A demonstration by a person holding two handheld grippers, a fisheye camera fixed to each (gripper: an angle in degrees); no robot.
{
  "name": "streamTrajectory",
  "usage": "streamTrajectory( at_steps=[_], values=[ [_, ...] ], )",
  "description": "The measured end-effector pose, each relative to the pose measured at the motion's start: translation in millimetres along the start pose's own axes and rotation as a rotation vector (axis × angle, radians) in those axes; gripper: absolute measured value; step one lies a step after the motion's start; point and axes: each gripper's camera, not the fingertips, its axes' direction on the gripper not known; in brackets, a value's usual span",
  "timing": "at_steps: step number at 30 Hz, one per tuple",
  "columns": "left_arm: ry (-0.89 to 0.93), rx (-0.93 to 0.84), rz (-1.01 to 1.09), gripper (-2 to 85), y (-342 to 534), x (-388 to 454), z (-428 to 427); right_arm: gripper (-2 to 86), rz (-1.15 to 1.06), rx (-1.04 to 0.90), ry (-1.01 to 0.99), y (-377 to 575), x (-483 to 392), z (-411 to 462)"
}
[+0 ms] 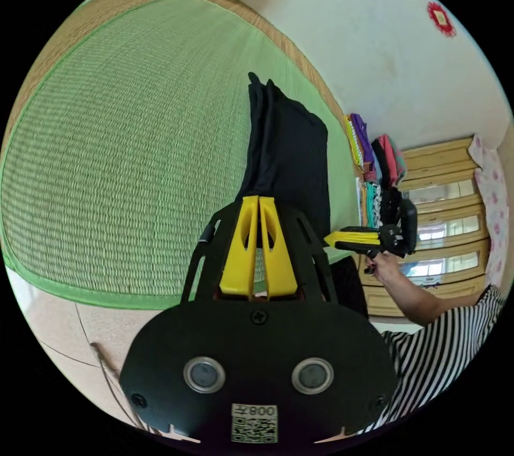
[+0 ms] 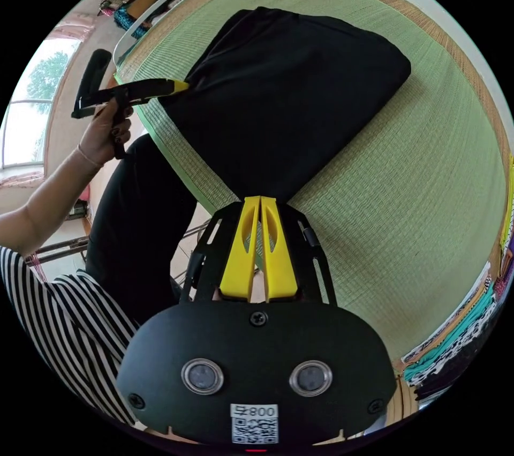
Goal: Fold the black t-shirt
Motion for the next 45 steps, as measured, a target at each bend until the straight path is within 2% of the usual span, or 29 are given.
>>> streamTrajectory(
  at_steps=[6, 11, 16, 21, 25, 31, 34, 39, 43, 44, 45],
  values=[
    [-0.003, 0.03, 0.05, 0.1, 0.6, 39.8, 5.3, 0.2, -0.074, 0.053, 0.093, 16.4, -13.2, 10.5],
    [-0.104, 0.063, 0.082, 0.1, -32.1, 68.1, 27.5, 0.2, -0.087, 0.132, 0.162, 38.9, -17.1, 16.4],
    [-0.221, -0.038, 0.036, 0.1, -48.7, 74.8, 67.6, 0.2, -0.06, 0.183, 0.159, 55.5, -5.9, 17.3],
    [-0.198, -0.017, 0.048, 0.3, -30.9, 89.6, 78.2, 0.2, 0.015, 0.23, 0.016, 71.5, 30.6, 11.6],
    [-0.068, 0.026, 0.144, 0.6, 11.9, 115.5, 73.2, 0.2, 0.114, 0.252, -0.156, 84.7, 71.3, 5.4],
    [0.053, -0.223, 0.34, 3.2, 91.5, 168.7, 124.2, 0.1, 0.283, 0.296, -0.447, 118.5, 136.1, 0.2],
    [0.014, -0.327, 0.453, 4.9, 121.6, 198.0, 159.2, 0.2, 0.348, 0.315, -0.494, 141.4, 159.7, -4.5],
    [-0.13, -0.332, 0.646, 6.2, 147.0, 242.0, 194.1, 0.8, 0.408, 0.349, -0.584, 173.8, 193.8, -16.0],
    [-0.351, -0.412, 0.798, 3.6, 165.4, 262.0, 230.9, 2.9, 0.451, 0.353, -0.703, 191.3, 225.1, -18.1],
    [-0.401, -0.387, 0.833, 2.3, 170.0, 265.5, 233.7, 3.8, 0.465, 0.356, -0.734, 195.3, 233.6, -18.2],
    [-0.407, -0.399, 0.84, 1.9, 171.4, 266.5, 235.8, 4.2, 0.47, 0.359, -0.748, 197.2, 237.6, -18.5]
  ],
)
